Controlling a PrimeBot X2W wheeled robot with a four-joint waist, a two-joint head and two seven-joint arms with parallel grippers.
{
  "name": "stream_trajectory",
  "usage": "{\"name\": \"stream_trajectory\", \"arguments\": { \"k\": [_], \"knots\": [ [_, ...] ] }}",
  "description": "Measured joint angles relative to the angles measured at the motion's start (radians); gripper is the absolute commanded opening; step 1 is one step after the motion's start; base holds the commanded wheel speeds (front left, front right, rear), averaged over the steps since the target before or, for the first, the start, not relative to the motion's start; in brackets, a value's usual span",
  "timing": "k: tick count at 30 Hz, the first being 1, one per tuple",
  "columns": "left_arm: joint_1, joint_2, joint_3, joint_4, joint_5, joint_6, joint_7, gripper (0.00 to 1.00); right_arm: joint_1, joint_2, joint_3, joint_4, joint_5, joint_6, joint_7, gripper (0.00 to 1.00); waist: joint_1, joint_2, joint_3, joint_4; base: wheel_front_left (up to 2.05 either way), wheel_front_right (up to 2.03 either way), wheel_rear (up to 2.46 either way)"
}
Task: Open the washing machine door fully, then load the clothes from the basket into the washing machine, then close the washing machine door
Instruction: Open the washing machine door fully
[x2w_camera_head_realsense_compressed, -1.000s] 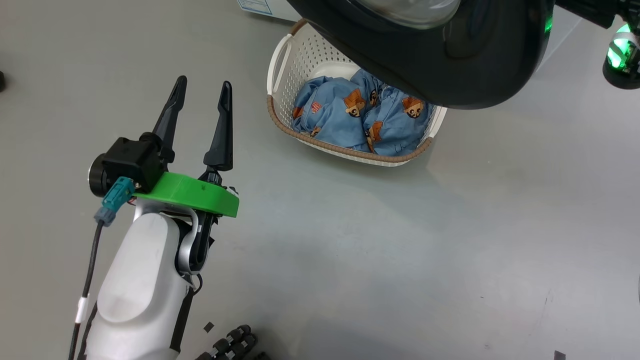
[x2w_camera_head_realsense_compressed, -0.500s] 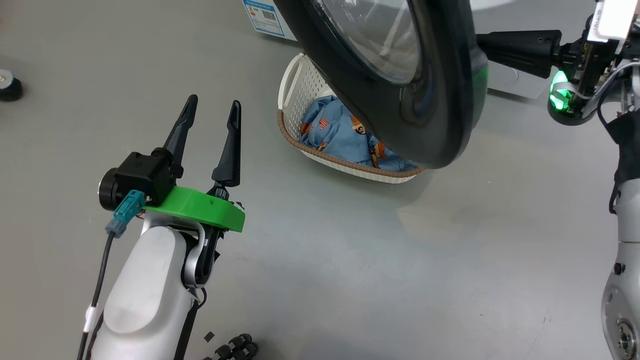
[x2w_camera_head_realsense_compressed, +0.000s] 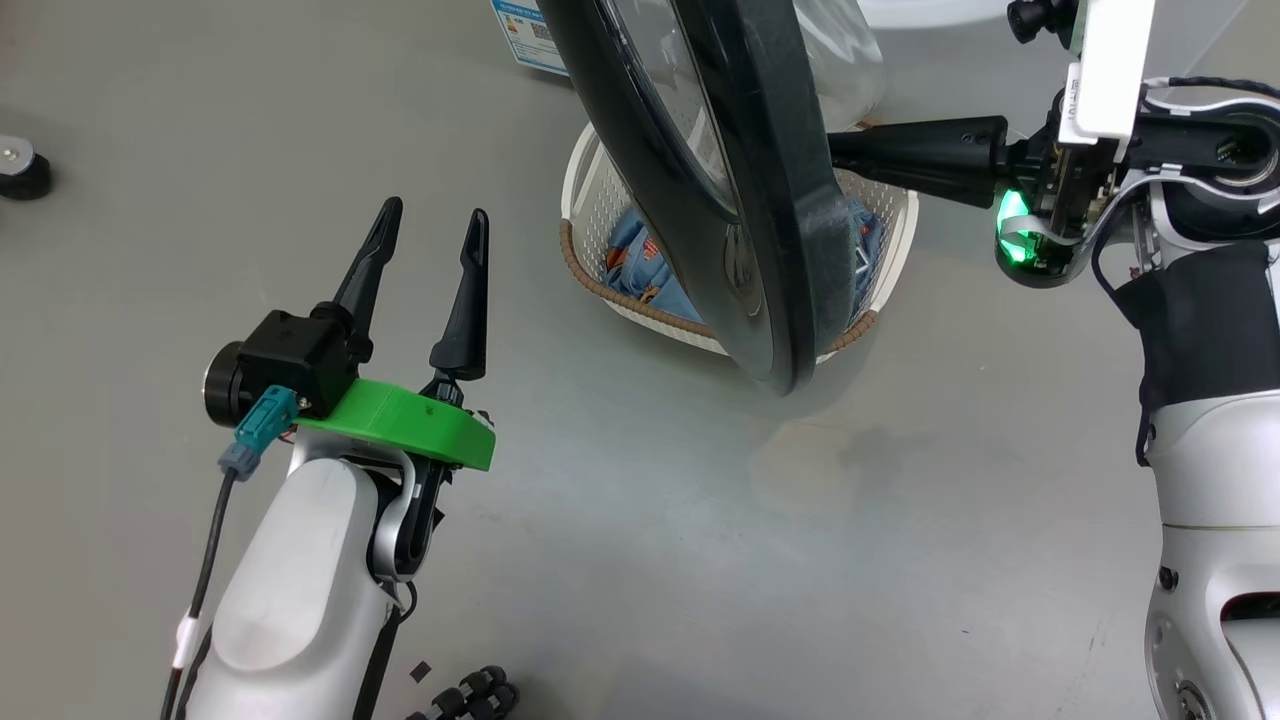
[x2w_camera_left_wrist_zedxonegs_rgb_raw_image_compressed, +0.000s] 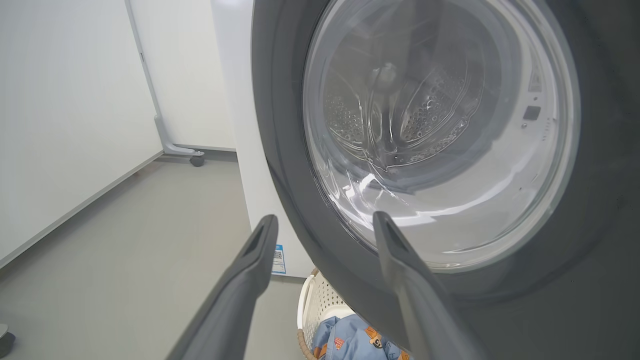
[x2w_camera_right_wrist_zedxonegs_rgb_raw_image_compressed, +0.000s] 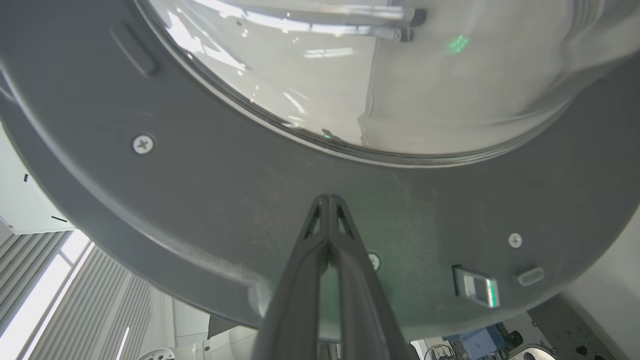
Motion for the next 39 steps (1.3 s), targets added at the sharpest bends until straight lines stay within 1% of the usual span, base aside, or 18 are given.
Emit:
{"name": "stream_trajectory", "arguments": {
  "k": [9,18,24,26,32,39],
  "knots": [
    [0.000,0.000,0.000,0.000,-0.002,0.000,0.000,1.00,0.045,0.006,0.047,-0.016,0.000,-0.007,-0.020,0.00,0.0000,0.0000,0.001,0.006,0.00,0.00,0.00],
    [0.000,0.000,-0.005,0.000,-0.003,0.000,0.000,1.00,0.073,0.007,0.107,-0.027,0.030,-0.007,-0.051,0.00,0.0000,0.0000,0.002,0.010,0.00,0.00,0.00],
    [0.000,0.000,-0.018,0.000,-0.011,0.000,0.000,1.00,0.094,0.006,0.169,-0.041,0.114,-0.007,-0.086,0.00,0.0000,0.0000,0.002,0.013,0.00,0.00,0.00],
    [0.000,0.000,-0.019,0.000,-0.011,0.000,0.000,1.00,0.096,0.007,0.182,-0.046,0.124,-0.007,-0.094,0.00,0.0000,0.0000,0.002,0.013,0.00,0.00,0.00],
    [0.000,0.000,0.006,0.006,-0.010,0.000,0.000,1.00,0.114,0.009,0.188,-0.047,0.145,0.003,-0.138,0.00,0.0000,0.0000,-0.012,0.005,0.00,0.00,0.00],
    [0.001,0.001,0.012,0.017,-0.007,0.000,0.000,1.00,0.138,0.010,0.188,-0.041,0.167,0.021,-0.175,0.00,0.0000,0.0000,-0.041,-0.018,0.00,0.00,0.00]
  ]
}}
